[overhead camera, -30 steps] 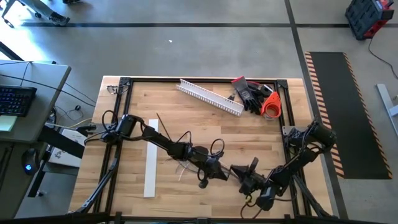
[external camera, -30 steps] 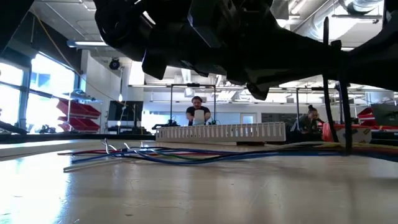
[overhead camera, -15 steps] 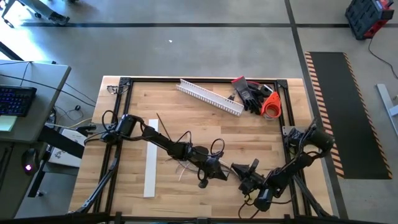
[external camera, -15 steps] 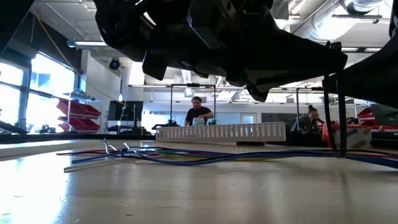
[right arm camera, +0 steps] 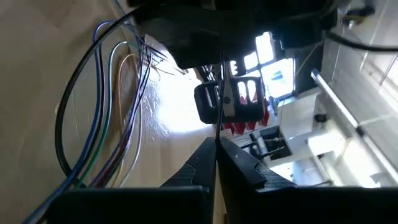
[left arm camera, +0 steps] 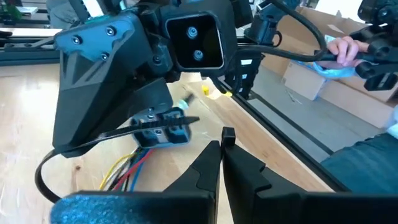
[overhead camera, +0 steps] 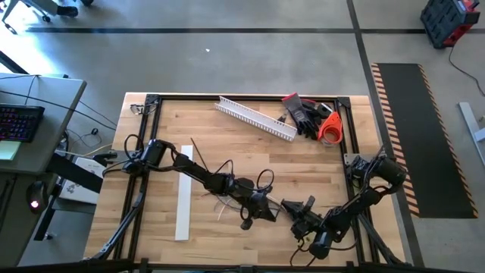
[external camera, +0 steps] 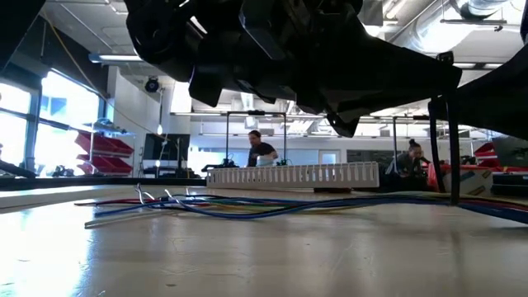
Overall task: Ziptie cables
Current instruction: Wrap the right zip tie on the cable
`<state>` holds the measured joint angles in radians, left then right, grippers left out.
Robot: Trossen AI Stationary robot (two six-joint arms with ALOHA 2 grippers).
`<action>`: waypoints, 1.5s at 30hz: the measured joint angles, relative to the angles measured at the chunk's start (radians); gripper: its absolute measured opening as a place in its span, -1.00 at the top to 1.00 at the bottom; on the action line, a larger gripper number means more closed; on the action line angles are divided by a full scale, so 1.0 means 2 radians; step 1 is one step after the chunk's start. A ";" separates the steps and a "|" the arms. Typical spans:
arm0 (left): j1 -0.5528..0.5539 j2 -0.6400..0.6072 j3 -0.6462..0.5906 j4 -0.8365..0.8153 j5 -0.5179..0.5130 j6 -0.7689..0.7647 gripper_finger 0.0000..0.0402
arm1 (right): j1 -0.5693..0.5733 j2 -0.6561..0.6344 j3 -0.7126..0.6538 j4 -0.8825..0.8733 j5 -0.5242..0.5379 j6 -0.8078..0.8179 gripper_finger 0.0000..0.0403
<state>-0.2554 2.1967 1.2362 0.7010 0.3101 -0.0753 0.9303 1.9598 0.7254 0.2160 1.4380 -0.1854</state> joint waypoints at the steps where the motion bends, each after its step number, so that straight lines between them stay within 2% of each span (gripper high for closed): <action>1: 0.000 0.000 0.000 0.000 0.000 0.000 1.00 | 0.000 0.000 0.000 -0.003 0.000 -0.016 1.00; 6: 0.000 0.000 0.000 -0.001 0.000 -0.001 1.00 | -0.003 0.000 0.000 -0.003 -0.013 -0.064 1.00; 29: 0.000 0.000 0.000 -0.011 0.001 -0.001 1.00 | -0.004 0.002 0.008 -0.002 -0.020 -0.108 1.00; 38: 0.000 0.000 0.000 -0.011 0.000 -0.001 1.00 | -0.003 0.002 0.007 0.038 -0.030 -0.160 1.00; 45: 0.001 0.000 0.000 -0.011 -0.001 -0.003 1.00 | -0.002 0.002 0.008 0.048 -0.034 -0.165 1.00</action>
<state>-0.2543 2.1967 1.2362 0.6785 0.3088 -0.0812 0.9271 1.9644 0.7421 0.3116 1.3694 -0.5159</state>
